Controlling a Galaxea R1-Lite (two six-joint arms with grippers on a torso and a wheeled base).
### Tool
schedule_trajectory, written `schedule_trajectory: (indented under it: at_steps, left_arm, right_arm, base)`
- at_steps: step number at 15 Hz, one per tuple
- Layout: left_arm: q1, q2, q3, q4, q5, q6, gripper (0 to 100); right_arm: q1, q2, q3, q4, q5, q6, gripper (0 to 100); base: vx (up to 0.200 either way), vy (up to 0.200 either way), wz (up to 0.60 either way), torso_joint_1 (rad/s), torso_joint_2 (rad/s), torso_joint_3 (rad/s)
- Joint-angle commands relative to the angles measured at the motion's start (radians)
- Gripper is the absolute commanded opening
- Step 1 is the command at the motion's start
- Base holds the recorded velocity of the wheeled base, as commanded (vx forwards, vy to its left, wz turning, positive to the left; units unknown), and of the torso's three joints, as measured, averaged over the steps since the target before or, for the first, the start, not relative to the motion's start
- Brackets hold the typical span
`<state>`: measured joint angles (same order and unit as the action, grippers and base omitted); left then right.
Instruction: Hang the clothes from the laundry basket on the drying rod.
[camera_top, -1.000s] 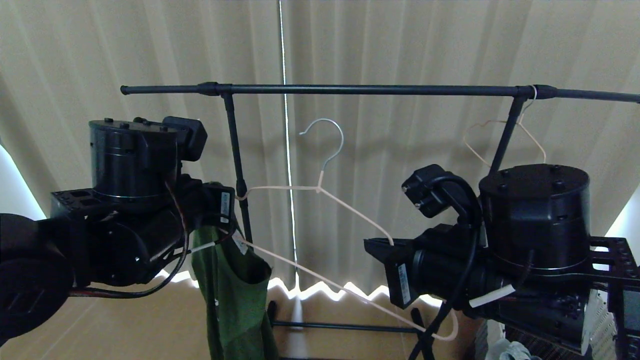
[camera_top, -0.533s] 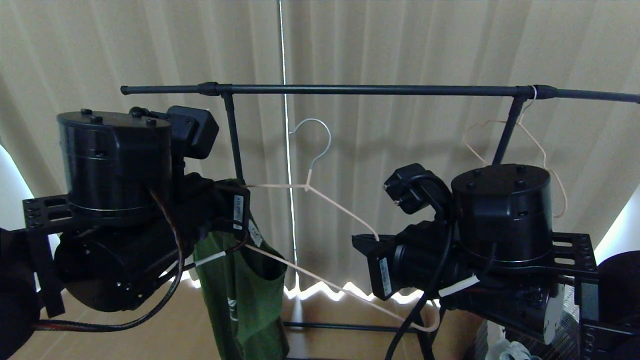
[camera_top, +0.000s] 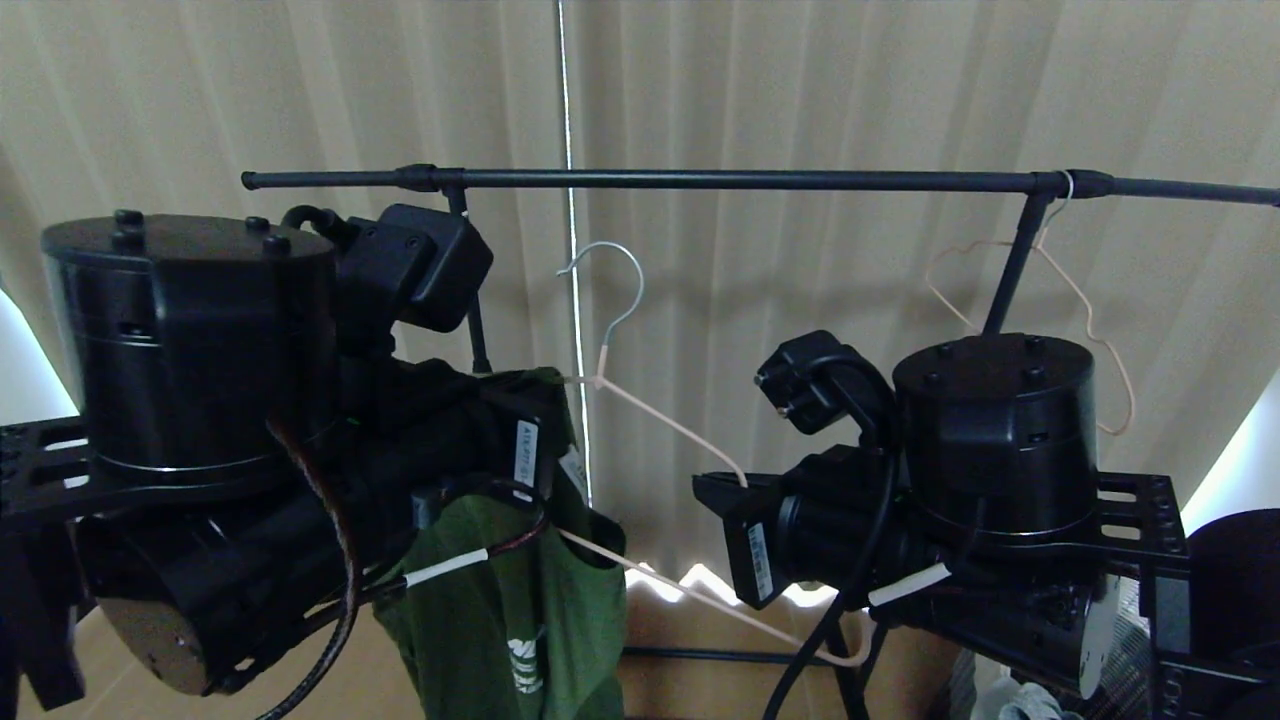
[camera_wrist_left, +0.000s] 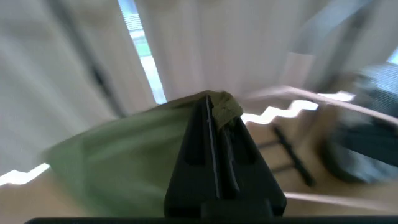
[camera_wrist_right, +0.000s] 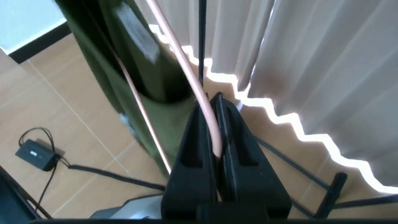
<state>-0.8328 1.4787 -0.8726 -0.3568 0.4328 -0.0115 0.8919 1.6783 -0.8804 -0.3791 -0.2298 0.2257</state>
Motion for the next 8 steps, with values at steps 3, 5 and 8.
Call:
schedule_trajectory:
  at_steps: [3, 5, 8]
  left_arm:
    - [-0.045, -0.028, 0.004, -0.001, -0.045, 0.001, 0]
    - [-0.046, -0.031, 0.021, 0.002, -0.054, -0.001, 0]
    - [-0.045, -0.061, 0.069, -0.001, -0.072, -0.001, 0]
  right_arm:
    - [0.002, 0.0, -0.002, -0.009, 0.001, -0.002, 0]
    - [0.002, -0.002, -0.002, -0.01, 0.001, 0.0, 0]
    - [0.001, -0.026, 0.006, -0.01, -0.003, 0.001, 0]
  base:
    - [0.0, 0.0, 0.0, 0.0, 0.0, 0.0]
    - [0.0, 0.0, 0.0, 0.0, 0.0, 0.0]
    - [0.0, 0.0, 0.0, 0.0, 0.0, 0.0]
